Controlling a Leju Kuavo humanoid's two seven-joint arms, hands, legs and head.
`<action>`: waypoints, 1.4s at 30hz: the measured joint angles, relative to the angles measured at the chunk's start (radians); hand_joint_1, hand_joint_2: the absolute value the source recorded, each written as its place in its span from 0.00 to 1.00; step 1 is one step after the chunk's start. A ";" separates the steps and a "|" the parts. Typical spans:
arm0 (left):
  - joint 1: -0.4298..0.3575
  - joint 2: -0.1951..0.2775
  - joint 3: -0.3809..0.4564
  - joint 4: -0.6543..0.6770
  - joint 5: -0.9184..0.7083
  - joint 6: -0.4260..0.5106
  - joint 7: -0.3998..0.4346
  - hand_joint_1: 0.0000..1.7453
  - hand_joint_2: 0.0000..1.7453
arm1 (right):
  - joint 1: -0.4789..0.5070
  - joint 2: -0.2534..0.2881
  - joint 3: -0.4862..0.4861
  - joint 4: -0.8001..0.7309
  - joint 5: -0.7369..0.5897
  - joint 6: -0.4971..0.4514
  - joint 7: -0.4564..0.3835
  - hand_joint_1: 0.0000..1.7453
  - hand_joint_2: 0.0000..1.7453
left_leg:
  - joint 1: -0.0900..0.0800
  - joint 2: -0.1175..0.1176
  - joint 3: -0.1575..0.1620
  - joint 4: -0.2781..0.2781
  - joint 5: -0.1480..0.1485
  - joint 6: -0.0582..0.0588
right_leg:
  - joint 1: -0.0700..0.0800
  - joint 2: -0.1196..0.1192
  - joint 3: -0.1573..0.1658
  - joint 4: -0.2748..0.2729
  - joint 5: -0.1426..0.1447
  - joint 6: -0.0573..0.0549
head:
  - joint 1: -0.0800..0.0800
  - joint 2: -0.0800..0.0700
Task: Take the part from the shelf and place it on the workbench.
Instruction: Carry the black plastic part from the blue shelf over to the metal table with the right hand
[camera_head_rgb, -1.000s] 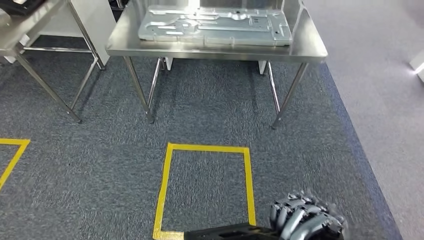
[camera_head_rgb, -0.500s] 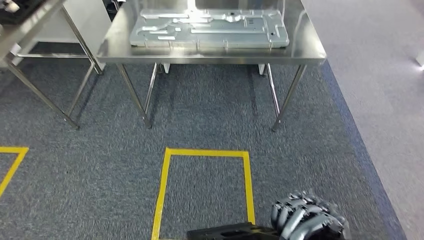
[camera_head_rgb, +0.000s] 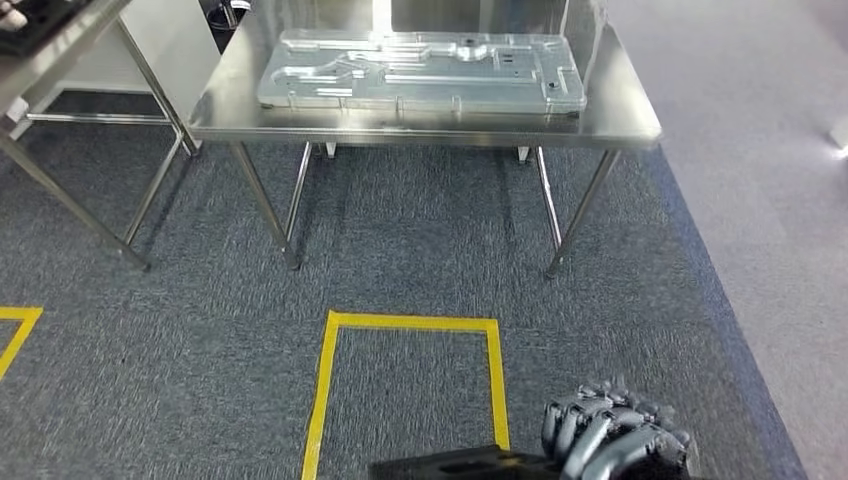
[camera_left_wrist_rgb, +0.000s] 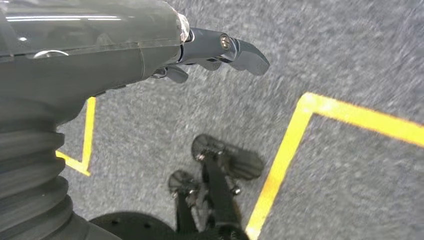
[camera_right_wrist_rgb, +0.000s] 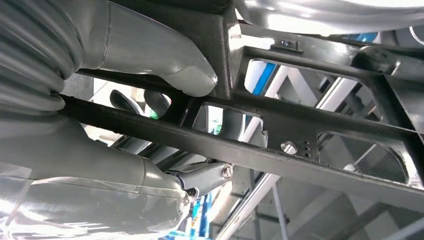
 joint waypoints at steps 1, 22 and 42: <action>0.000 0.000 0.000 0.000 0.000 0.000 0.000 0.00 1.00 | -0.001 0.000 0.000 0.000 0.000 0.000 0.000 0.94 1.00 | 0.002 0.000 0.008 -0.005 -0.004 0.003 | -0.002 -0.001 -0.032 0.053 -0.021 0.005 | 0.000 0.000; -0.002 0.002 0.000 0.000 -0.019 -0.011 -0.004 0.00 1.00 | -0.004 -0.002 0.008 0.007 0.017 -0.034 -0.001 0.94 1.00 | 0.007 0.000 -0.090 0.209 -0.108 -0.038 | 0.011 -0.004 -0.051 -0.039 0.062 -0.049 | 0.002 0.000; -0.016 -0.001 -0.001 0.003 -0.029 -0.014 0.002 0.00 1.00 | -0.047 -0.004 0.020 0.029 0.093 -0.076 0.000 0.94 1.00 | 0.002 -0.020 0.064 0.000 -0.054 -0.025 | -0.001 0.015 -0.126 -0.030 0.102 -0.005 | 0.011 0.000</action>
